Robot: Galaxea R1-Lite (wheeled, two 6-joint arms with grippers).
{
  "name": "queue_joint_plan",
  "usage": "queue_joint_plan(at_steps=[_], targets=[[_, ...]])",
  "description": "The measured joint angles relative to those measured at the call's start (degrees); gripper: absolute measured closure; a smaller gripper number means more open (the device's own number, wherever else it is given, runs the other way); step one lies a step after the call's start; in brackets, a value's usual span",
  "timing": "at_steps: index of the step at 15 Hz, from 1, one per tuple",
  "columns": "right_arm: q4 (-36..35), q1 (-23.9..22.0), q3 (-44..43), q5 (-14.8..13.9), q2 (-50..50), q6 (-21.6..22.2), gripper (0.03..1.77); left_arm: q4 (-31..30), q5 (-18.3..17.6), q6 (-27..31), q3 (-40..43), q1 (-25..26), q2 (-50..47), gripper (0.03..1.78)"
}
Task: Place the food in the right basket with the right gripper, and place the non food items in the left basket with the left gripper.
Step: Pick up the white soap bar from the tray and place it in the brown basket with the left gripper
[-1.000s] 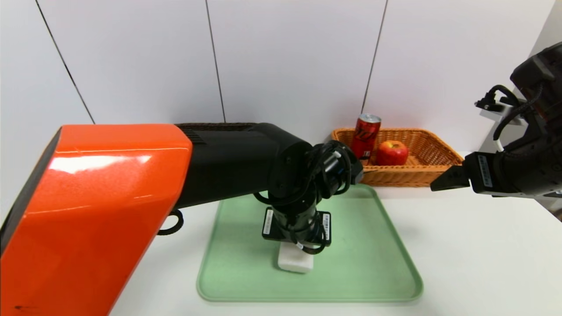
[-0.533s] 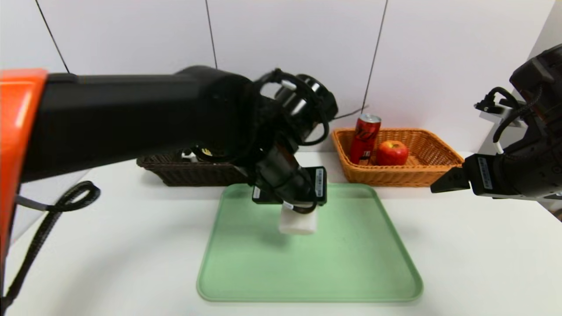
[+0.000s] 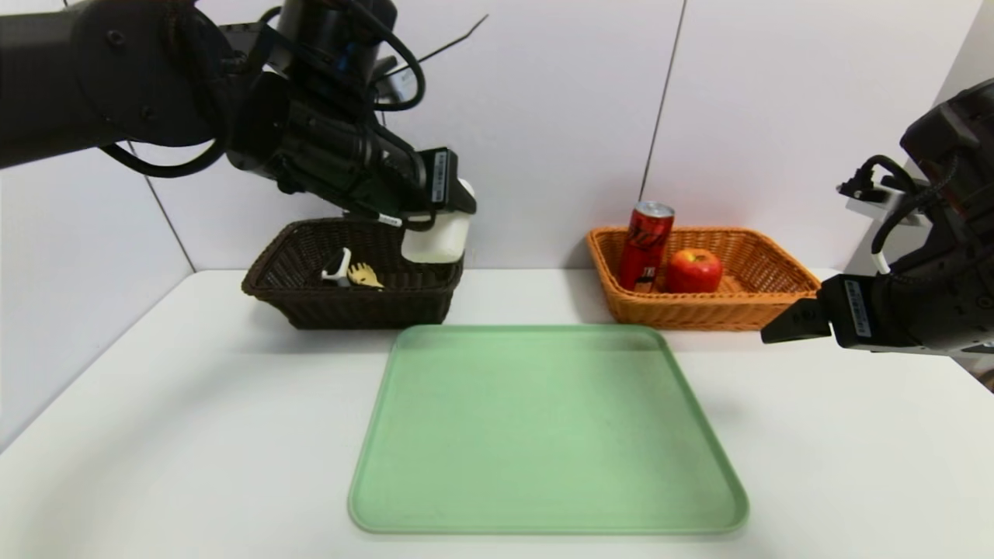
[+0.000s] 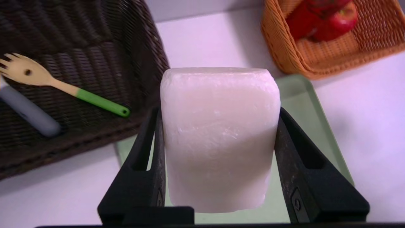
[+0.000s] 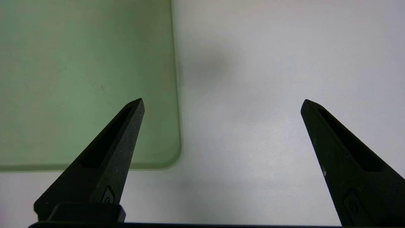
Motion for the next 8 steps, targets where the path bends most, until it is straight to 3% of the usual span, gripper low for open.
queue_joint_plan(at_steps=[8], targets=[[0.0, -0.33, 0.4, -0.11, -0.11, -0.22, 0.09, -8.66, -3.08, 0.57, -0.29, 11.06, 7.84, 0.84]])
